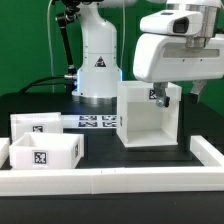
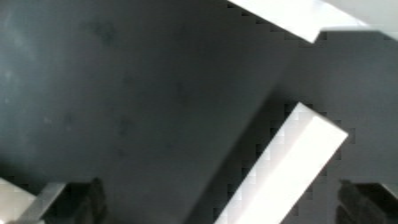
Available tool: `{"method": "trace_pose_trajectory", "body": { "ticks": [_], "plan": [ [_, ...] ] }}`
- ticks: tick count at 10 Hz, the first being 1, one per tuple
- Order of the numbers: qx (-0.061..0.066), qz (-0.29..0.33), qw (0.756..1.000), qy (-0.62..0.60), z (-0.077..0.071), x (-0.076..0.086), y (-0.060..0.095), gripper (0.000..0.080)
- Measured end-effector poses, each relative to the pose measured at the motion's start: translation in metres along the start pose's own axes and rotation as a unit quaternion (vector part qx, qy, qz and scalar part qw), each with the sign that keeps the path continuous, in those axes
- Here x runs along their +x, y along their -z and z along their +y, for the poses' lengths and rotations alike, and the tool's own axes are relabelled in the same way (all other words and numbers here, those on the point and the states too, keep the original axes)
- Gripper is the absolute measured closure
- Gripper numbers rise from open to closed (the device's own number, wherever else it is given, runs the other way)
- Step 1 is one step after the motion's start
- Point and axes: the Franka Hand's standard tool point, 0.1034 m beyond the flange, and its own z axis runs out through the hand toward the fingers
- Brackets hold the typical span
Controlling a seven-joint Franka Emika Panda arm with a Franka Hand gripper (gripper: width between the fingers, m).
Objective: Assemble drawer
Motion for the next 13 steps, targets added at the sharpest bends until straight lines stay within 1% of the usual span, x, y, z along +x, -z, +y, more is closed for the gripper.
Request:
{"method": "trace_pose_trajectory", "body": {
  "ticks": [2, 3, 4, 5, 6, 7, 8, 9, 10, 13],
  "plan": [
    [0.005, 0.000, 0.997, -0.075, -0.001, 0.000, 0.001, 0.0150],
    [0.012, -0.002, 0.993, -0.120, -0.002, -0.001, 0.005, 0.0150],
    [0.026, -0.002, 0.984, -0.179, -0.004, -0.003, 0.011, 0.0150],
    [0.029, -0.002, 0.983, -0.180, -0.005, -0.006, 0.018, 0.0150],
    [0.035, 0.001, 0.981, -0.190, -0.008, -0.011, 0.027, 0.0150],
    [0.039, 0.003, 0.980, -0.198, -0.012, -0.019, 0.034, 0.0150],
    [0.038, 0.003, 0.980, -0.196, -0.016, -0.028, 0.039, 0.0150],
    [0.036, 0.004, 0.980, -0.197, -0.020, -0.037, 0.040, 0.0150],
    [0.036, 0.000, 0.980, -0.197, -0.025, -0.045, 0.038, 0.0150],
    [0.036, 0.000, 0.980, -0.197, -0.024, -0.043, 0.037, 0.0150]
  ]
}}
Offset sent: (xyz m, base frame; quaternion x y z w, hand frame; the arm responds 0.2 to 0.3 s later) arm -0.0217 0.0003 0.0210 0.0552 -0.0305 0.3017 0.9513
